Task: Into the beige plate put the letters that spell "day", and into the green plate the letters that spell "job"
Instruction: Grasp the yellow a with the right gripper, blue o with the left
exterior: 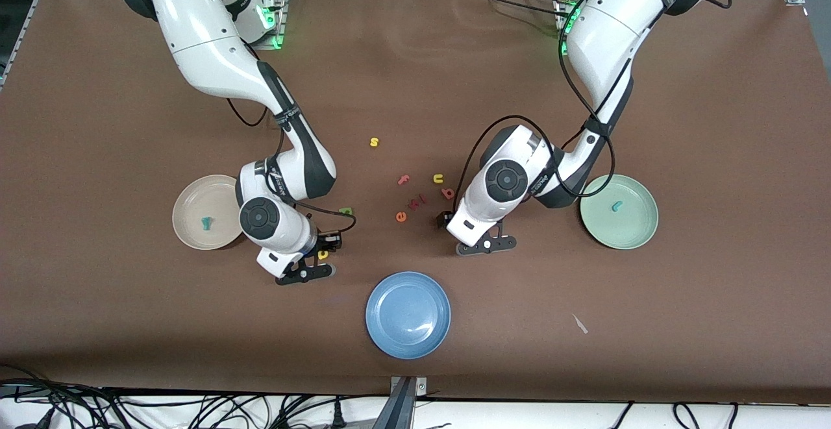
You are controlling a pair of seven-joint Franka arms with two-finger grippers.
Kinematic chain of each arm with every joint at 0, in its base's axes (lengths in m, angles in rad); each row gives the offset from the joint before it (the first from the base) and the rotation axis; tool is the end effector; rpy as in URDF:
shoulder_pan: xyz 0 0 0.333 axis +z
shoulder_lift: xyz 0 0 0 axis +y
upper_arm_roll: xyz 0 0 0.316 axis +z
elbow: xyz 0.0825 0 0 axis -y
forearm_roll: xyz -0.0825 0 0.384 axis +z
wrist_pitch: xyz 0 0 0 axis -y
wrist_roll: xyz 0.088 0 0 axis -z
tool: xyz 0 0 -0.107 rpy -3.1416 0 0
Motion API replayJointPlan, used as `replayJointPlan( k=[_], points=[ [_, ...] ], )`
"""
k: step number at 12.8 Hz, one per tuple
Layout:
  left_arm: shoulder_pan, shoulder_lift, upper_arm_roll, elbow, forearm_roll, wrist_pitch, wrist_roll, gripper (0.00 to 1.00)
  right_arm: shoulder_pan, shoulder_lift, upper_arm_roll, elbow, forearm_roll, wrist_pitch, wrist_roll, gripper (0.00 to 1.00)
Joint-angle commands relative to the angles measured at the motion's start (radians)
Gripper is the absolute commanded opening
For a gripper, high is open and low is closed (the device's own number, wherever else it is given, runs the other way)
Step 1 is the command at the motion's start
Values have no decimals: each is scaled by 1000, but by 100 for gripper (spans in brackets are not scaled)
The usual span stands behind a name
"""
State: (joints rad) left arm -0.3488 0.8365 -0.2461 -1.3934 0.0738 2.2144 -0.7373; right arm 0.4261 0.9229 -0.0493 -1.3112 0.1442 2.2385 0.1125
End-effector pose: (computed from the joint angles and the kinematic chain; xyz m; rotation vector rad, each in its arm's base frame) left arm 0.6278 -0.3773 0.2179 3.0262 0.2693 -0.1048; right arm 0.6869 0.2856 0.1805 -3.0535 -0.2986 0.0187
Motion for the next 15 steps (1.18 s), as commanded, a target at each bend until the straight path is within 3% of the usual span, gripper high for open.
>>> replayJointPlan(
  k=[1,3,7,12,15],
  points=[
    [22,10,11,25,14,-8,9,100,0,27,0,40,3,-10,-2,27],
    [-4,35,11,31,17,-5,12,100,0,27,0,40,3,-10,1,13],
    [-35,68,16,34,18,83,4,95,0,27,0,40,6,-13,6,9],
    [-42,81,22,30,119,96,-4,69,-1,13,-1,56,9,-77,7,5],
    [-53,93,22,30,118,96,-5,63,-9,-27,-10,52,-1,-129,6,4]
  ],
)
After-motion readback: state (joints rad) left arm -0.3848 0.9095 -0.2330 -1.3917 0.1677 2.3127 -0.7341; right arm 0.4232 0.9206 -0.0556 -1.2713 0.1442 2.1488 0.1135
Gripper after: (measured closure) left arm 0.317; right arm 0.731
